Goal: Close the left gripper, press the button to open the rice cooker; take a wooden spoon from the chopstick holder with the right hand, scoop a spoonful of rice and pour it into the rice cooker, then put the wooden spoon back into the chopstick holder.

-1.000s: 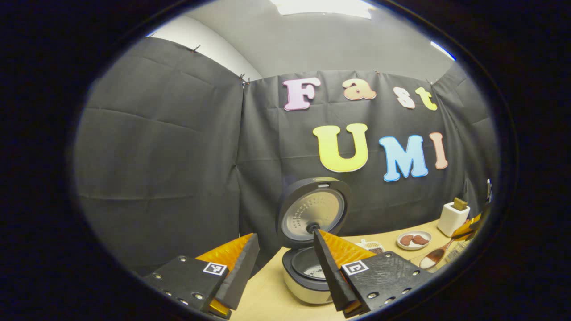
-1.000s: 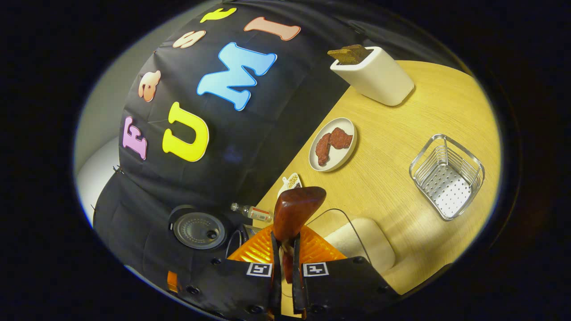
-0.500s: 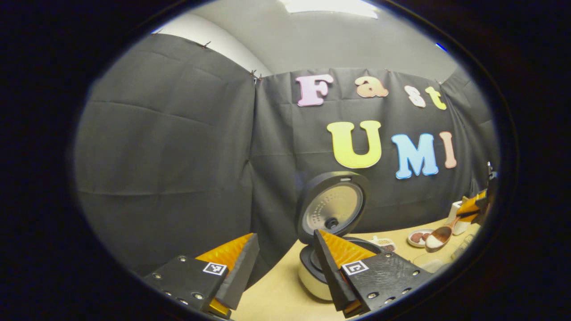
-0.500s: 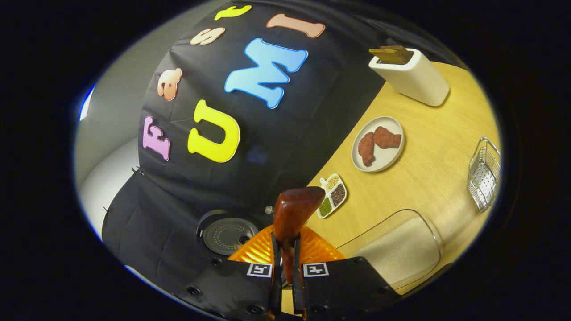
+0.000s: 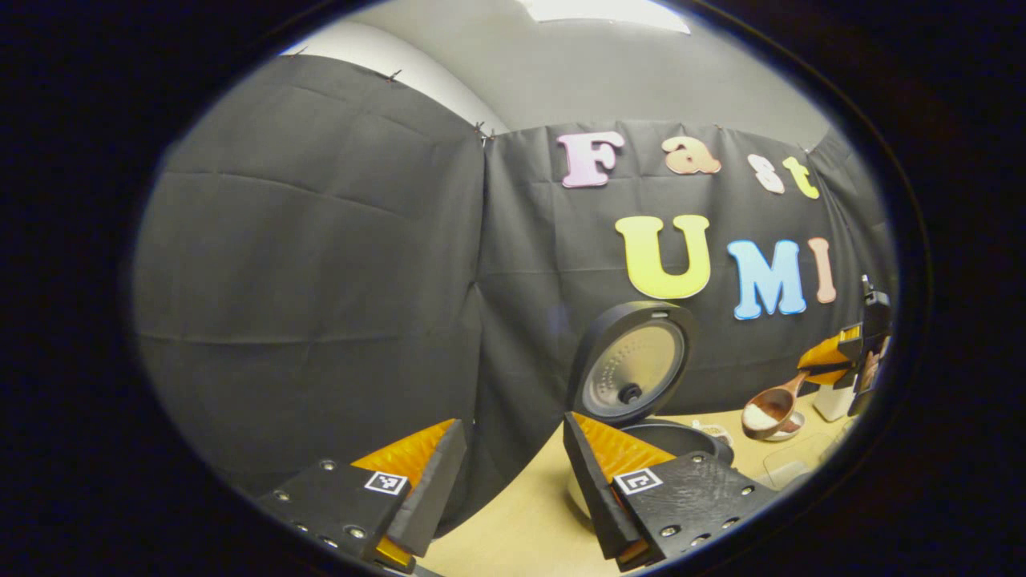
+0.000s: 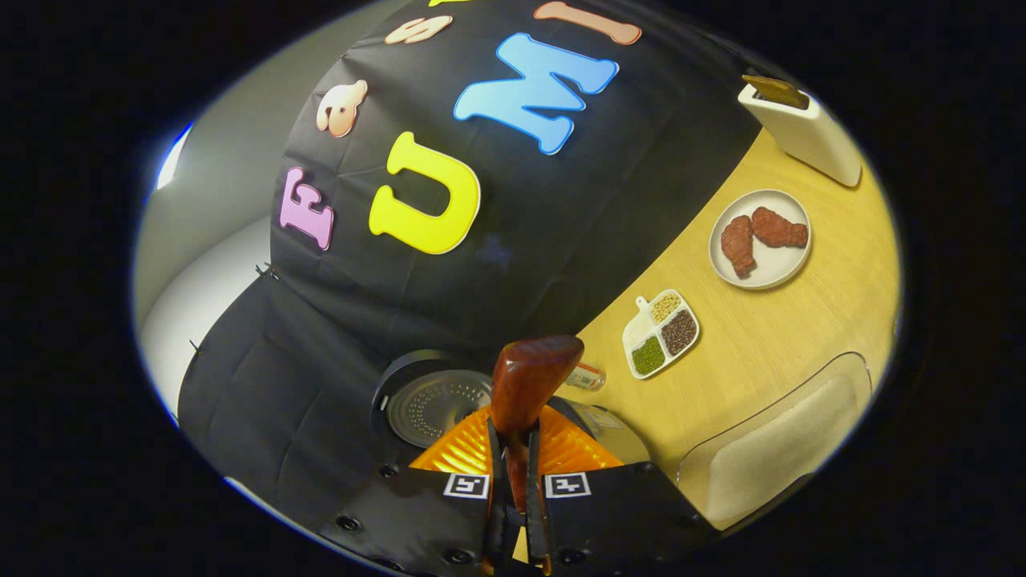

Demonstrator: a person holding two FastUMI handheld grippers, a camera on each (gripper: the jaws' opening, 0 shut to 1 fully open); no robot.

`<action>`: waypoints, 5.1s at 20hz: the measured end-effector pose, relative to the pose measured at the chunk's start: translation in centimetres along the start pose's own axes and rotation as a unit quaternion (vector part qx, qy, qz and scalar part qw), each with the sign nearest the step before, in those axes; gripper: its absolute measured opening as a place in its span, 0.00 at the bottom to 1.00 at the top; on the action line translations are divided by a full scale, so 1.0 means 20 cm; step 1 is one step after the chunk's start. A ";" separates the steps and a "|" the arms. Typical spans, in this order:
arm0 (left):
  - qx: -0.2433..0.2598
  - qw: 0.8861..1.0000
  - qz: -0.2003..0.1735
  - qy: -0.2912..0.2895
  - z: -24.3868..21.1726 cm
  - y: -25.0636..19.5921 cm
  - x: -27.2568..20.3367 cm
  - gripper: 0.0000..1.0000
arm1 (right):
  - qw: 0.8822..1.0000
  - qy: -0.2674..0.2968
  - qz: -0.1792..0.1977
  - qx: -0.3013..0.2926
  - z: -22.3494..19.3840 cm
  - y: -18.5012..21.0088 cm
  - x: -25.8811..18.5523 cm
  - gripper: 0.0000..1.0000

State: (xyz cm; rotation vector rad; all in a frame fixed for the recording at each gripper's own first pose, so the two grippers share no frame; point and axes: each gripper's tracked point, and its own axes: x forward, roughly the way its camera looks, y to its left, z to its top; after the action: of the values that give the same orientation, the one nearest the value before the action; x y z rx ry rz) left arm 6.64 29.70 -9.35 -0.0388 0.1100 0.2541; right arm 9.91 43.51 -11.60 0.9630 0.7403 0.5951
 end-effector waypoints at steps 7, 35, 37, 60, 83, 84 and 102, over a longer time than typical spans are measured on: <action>0.004 0.999 0.034 0.014 -0.07 0.21 -0.10 0.77 | 0.997 0.033 0.007 -0.063 -0.20 0.12 0.26 0.11; 0.006 0.994 0.102 0.030 -0.18 0.45 -0.22 0.78 | 0.781 0.008 0.003 -0.624 -0.60 0.28 0.67 0.11; 0.008 0.995 0.099 0.029 -0.15 0.43 -0.22 0.77 | 0.749 0.005 0.003 -0.663 -0.60 0.28 0.66 0.11; 0.003 1.000 -0.004 -0.015 0.06 -0.04 0.10 0.77 | 0.930 -0.050 -0.004 -0.365 -0.01 0.39 0.29 0.11; 0.004 0.990 -0.133 -0.052 0.29 -0.91 0.08 0.77 | 0.908 -0.158 -0.224 -0.316 0.80 -0.50 -0.79 0.07; 0.004 0.989 -0.138 -0.051 0.29 -0.94 0.07 0.77 | 0.907 -0.161 -0.231 -0.315 0.82 -0.53 -0.83 0.11; 0.013 0.985 -0.165 -0.056 0.34 -1.25 -0.11 0.77 | 0.888 -0.132 -0.314 -0.307 0.84 -1.06 -1.26 0.11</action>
State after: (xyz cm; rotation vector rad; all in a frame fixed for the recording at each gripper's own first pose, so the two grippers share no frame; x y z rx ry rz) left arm 11.50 5.41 -1.67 -0.0167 -0.0055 -0.0759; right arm 10.09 6.91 -16.88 0.1718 0.5213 0.0934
